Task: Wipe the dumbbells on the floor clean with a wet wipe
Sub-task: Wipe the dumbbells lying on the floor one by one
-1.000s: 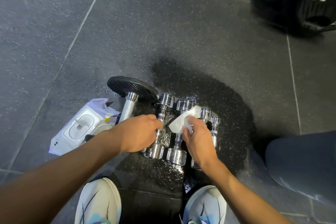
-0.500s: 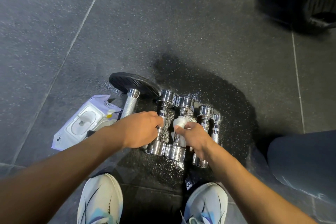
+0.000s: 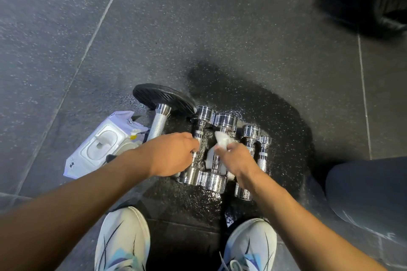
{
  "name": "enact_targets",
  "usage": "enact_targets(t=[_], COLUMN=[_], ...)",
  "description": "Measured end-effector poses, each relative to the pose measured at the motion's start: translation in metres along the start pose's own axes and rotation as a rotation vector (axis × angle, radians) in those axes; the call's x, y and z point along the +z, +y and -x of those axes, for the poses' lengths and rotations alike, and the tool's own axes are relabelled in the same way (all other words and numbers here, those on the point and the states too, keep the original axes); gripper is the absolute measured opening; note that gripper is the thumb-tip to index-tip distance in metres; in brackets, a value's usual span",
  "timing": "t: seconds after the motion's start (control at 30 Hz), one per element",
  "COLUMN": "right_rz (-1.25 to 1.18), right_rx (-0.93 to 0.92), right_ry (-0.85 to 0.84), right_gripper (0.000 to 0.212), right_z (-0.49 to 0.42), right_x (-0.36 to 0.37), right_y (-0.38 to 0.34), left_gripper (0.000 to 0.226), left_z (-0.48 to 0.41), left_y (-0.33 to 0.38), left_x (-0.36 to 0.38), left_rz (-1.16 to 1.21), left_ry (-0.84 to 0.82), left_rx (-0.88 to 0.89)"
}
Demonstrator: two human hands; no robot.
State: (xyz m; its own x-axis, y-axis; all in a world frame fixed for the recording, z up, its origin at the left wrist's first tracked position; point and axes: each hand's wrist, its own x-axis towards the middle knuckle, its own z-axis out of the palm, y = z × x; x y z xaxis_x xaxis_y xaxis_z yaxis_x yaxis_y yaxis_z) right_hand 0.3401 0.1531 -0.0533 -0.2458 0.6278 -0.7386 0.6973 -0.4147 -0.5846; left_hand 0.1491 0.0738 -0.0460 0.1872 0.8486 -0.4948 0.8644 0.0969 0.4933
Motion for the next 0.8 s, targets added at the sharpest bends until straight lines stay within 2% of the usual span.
enact_targets(t=[0.1,0.23,0.27,0.3,0.33,0.37,0.4,0.47,0.57,0.67,0.8], right_rz=[0.032,0.235,0.230,0.418,0.569,0.437,0.201,0.280,0.281,-0.049,-0.442], right_rx=[-0.132,-0.268,-0.163,-0.110,-0.173,-0.081,-0.084,-0.188,-0.162,-0.053,0.126], right_ry=[0.108,0.156,0.152,0.167,0.242,0.219,0.140,0.210,0.133,0.137,-0.120], right_gripper=[0.011,0.018,0.016,0.017,0.022,0.028,0.032,0.035,0.035,0.034,0.031], right_z=[-0.001,0.011,0.017,0.021,0.016,0.014,0.018,0.005,-0.010,-0.023,-0.028], right_x=[0.001,0.015,0.019,0.019,0.015,0.018,0.019,0.015,0.005,0.002,0.002], right_y=[-0.018,-0.001,0.001,0.002,0.014,0.020,0.030,0.033,0.018,0.003,0.011], left_gripper=[0.032,0.032,0.033,0.033,0.033,0.033,0.032,0.031,0.030,0.031,0.035], left_z=[0.000,0.000,0.000,0.000,0.000,0.000,0.000,0.000,0.001,0.000,0.000], left_y=[0.001,-0.001,-0.001,-0.001,-0.001,-0.001,0.000,0.000,0.002,0.002,0.001], left_x=[0.000,0.001,0.001,0.001,0.000,0.000,0.000,0.000,-0.001,-0.002,-0.002], left_rz=[-0.004,-0.003,-0.002,-0.002,-0.001,0.000,0.001,-0.002,-0.010,-0.015,-0.009], left_ry=[-0.008,0.007,0.007,0.004,0.002,0.001,0.002,0.002,-0.010,-0.022,-0.028], left_rx=[-0.001,-0.007,-0.005,-0.003,0.001,0.001,0.000,-0.004,-0.008,-0.015,-0.010])
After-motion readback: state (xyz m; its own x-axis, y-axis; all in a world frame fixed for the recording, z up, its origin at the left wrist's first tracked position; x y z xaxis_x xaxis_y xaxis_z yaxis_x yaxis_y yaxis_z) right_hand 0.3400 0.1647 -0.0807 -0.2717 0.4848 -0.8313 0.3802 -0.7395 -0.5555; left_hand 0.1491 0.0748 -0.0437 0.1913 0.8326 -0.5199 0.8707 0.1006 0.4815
